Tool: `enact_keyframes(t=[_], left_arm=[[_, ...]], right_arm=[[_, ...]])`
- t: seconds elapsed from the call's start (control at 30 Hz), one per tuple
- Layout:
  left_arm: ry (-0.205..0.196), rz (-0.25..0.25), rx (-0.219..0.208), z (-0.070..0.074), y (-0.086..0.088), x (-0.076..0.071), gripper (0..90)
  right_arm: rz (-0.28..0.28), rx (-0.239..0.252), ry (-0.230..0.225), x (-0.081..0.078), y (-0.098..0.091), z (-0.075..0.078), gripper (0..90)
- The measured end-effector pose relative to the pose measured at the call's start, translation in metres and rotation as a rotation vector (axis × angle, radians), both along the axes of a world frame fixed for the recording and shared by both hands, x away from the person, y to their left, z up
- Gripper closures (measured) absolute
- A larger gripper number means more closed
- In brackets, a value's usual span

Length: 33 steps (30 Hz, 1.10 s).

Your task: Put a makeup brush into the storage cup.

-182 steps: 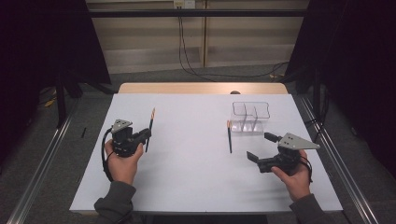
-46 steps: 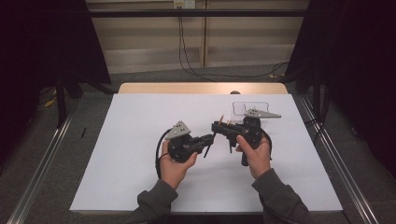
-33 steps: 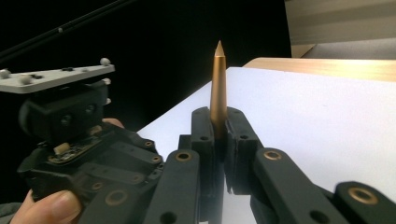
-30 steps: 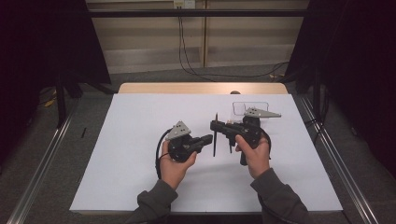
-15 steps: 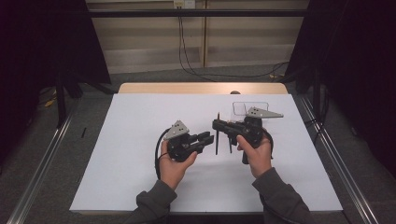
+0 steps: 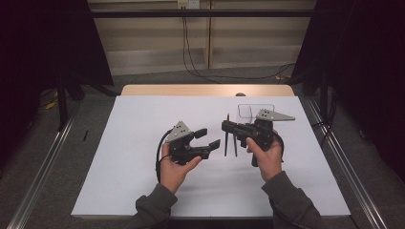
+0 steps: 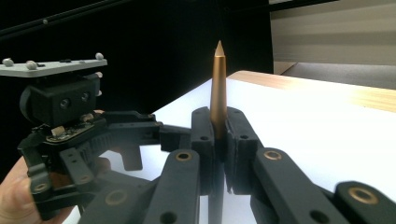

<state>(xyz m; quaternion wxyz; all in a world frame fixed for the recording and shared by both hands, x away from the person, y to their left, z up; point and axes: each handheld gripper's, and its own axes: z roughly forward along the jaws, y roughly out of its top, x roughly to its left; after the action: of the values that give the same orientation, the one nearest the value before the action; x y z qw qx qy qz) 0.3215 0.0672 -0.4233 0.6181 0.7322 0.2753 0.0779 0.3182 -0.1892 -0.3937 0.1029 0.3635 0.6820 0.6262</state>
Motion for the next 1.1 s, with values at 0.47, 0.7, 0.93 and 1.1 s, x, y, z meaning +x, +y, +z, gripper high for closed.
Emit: enact_keyframes(t=[0.47,0.7,0.93,1.1], left_arm=[[-0.041,-0.026,-0.004,-0.001,0.005,0.003,0.9],[-0.047,-0.085,-0.019,-0.001,0.008,0.003,0.0],[-0.059,-0.092,0.019,-0.001,0.021,0.001,0.0],[-0.046,-0.085,0.023,0.000,0.033,0.000,0.0]], right_arm=[[0.002,-0.010,-0.018,-0.002,-0.005,0.001,83.9],[0.000,-0.013,-0.026,-0.002,-0.008,0.002,83.9],[-0.003,-0.012,-0.033,-0.003,-0.012,0.002,83.9],[-0.002,-0.013,-0.032,-0.003,-0.012,0.001,83.9]])
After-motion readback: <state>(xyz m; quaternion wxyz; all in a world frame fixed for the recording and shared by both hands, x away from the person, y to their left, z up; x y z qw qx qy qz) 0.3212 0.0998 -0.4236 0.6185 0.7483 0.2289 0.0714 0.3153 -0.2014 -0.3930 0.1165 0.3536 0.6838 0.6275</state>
